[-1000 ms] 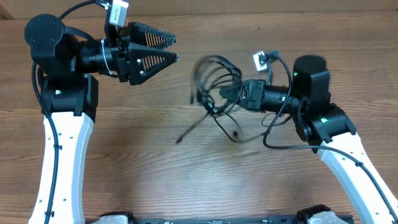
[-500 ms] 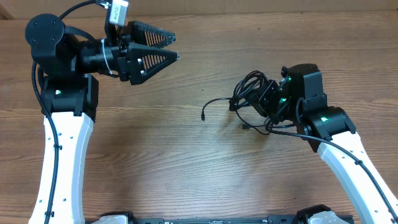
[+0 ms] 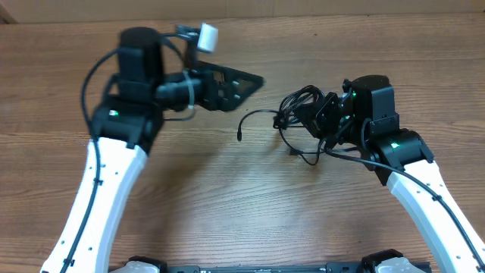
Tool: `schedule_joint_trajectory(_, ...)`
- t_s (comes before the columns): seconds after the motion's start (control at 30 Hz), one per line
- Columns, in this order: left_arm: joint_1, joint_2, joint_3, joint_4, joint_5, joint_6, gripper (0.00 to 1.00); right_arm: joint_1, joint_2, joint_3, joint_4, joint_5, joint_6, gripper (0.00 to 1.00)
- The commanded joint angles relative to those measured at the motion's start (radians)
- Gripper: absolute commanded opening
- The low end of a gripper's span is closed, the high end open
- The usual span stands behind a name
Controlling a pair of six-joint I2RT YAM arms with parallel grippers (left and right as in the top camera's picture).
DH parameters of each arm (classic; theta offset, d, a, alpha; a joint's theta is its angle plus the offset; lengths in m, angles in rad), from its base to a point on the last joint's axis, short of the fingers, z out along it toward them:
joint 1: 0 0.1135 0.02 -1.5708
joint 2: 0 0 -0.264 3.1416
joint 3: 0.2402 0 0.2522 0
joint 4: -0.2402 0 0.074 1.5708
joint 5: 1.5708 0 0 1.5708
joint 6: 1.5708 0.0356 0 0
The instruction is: Untangle cables
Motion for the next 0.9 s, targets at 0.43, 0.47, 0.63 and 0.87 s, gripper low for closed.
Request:
schedule_joint_trajectory(0.43,-0.211,-0.017,0.009,-0.066,-0.543,-0.2,1.0,-0.03,-0.011,0.012,0.29,0.082,0.326,0.04)
schedule_joint_trajectory(0.47,-0.215,-0.017,0.009,-0.067,-0.541,-0.199,1.0,-0.03,-0.011,0.012,0.296,0.097,0.326,0.04)
schedule_joint_trajectory(0.63,-0.23,-0.018,0.009,-0.115,-0.549,-0.224,1.0,-0.03,-0.011,0.012,0.295,0.137,0.327,0.04)
schedule_joint_trajectory(0.87,-0.264,-0.018,0.009,-0.145,-0.539,-0.344,1.0,-0.026,-0.011,0.012,0.37,0.142,0.314,0.04)
